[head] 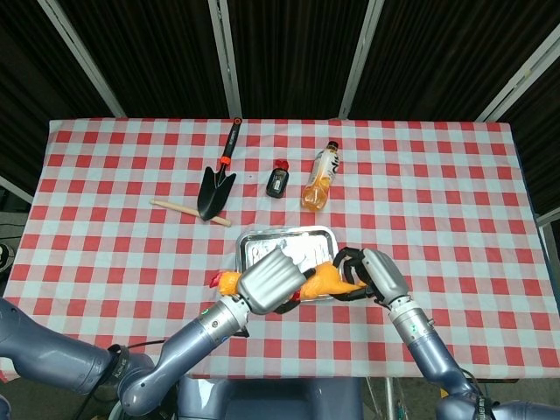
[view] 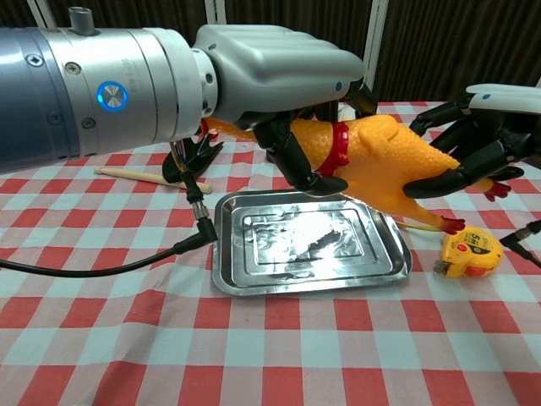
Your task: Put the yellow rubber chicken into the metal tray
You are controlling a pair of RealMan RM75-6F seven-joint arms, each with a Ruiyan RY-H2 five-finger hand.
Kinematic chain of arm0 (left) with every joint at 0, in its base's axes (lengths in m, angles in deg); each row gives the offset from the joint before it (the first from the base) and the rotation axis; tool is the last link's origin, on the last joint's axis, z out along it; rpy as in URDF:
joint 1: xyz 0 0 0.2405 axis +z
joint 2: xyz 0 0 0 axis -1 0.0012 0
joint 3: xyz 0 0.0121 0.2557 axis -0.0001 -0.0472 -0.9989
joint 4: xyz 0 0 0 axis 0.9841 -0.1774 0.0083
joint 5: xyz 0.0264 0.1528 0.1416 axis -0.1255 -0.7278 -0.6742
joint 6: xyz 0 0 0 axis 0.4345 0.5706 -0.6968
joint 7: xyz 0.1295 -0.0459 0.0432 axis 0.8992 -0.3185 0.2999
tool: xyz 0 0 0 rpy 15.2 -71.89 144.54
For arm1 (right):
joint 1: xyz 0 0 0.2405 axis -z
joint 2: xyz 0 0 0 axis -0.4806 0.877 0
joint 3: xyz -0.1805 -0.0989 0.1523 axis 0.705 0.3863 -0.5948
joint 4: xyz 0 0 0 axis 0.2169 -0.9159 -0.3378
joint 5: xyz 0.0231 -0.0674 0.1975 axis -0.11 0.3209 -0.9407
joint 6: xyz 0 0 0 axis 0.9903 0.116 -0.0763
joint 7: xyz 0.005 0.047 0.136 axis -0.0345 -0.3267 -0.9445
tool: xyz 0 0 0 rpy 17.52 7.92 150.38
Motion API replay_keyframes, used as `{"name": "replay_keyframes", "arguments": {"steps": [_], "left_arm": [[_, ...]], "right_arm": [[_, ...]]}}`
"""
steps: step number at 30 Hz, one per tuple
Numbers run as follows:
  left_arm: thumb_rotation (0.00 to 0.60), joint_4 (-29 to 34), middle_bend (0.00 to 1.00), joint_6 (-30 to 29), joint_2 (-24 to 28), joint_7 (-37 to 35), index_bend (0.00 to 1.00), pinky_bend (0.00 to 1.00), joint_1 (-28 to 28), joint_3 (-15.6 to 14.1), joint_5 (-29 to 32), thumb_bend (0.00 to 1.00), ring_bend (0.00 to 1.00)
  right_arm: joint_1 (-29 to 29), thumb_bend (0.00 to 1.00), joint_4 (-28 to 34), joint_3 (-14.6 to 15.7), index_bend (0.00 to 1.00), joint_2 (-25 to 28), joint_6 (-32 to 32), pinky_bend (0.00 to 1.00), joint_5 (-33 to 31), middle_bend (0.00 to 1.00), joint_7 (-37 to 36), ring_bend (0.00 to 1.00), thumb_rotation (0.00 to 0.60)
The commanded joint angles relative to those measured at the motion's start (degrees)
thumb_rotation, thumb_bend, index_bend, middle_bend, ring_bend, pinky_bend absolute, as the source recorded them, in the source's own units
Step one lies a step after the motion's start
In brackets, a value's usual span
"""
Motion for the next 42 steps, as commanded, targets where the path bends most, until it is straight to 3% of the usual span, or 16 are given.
{"name": "replay_keyframes", "arguments": {"steps": [1,3,6,10,13,17,32,37,42], "left_arm": [[0.6,-0.3,0.71,0.1,0.0,-0.3,0.61,0.81,0.0,0.0,-0.1,0.51,0.65],[0.6,-0.6,0.71,0.2,-0.1,-0.6,0.61,0.81,0.0,0.0,-0.4,0.51,0.65],[0.6,-1.4,0.71,-0.1,-0.4,-1.2,0.6,0.81,0.2,-0.1,-1.9,0.51,0.65],[0.6,-2.8,0.71,-0.3,-0.7,-3.3,0.6,0.81,0.9,0.1,-4.1,0.51,0.65],[0.6,-3.7,0.71,0.1,-0.7,-4.3,0.6,0.81,1.1,0.1,-4.7,0.51,0.65],[0.6,-5.1,0.71,-0.1,-1.1,-4.4,0.6,0.81,1.3,0.1,-5.8,0.51,0.65],[0.6,-8.0,0.71,-0.2,-3.7,-3.6,0.61,0.81,1.0,1.7,-5.3,0.51,0.65],[0.6,-8.9,0.72,-0.8,-4.4,-2.4,0.61,0.81,1.0,1.9,-5.0,0.51,0.65],[0.6,-9.4,0.72,-0.9,-5.1,-2.6,0.61,0.81,1.2,1.9,-4.9,0.51,0.65]], "right_arm": [[0.3,0.56,0.4,0.0,1.0,0.1,-0.3,0.97,0.2,0.91,0.4,0.89,0.6],[0.5,0.56,0.8,0.1,0.9,0.6,-0.2,0.88,0.8,0.83,0.0,0.77,0.6],[0.7,0.56,1.4,0.6,0.55,2.4,1.9,0.65,2.7,0.57,-2.2,0.5,0.6],[0.8,0.56,1.5,1.1,0.17,5.7,5.9,0.37,6.9,0.27,-7.3,0.21,0.6],[0.7,0.56,1.3,1.4,0.05,7.9,7.9,0.31,9.5,0.19,-10.1,0.13,0.6],[0.5,0.56,1.5,1.8,0.0,9.9,9.8,0.29,11.7,0.16,-12.7,0.11,0.6],[0.3,0.55,1.7,2.8,0.01,11.7,11.5,0.28,14.6,0.15,-15.7,0.1,0.6],[0.3,0.3,1.6,3.5,0.0,12.8,11.9,0.24,15.3,0.14,-15.4,0.1,0.6],[0.4,0.22,1.9,3.6,0.0,12.9,11.3,0.22,15.6,0.13,-15.2,0.1,0.6]]}}
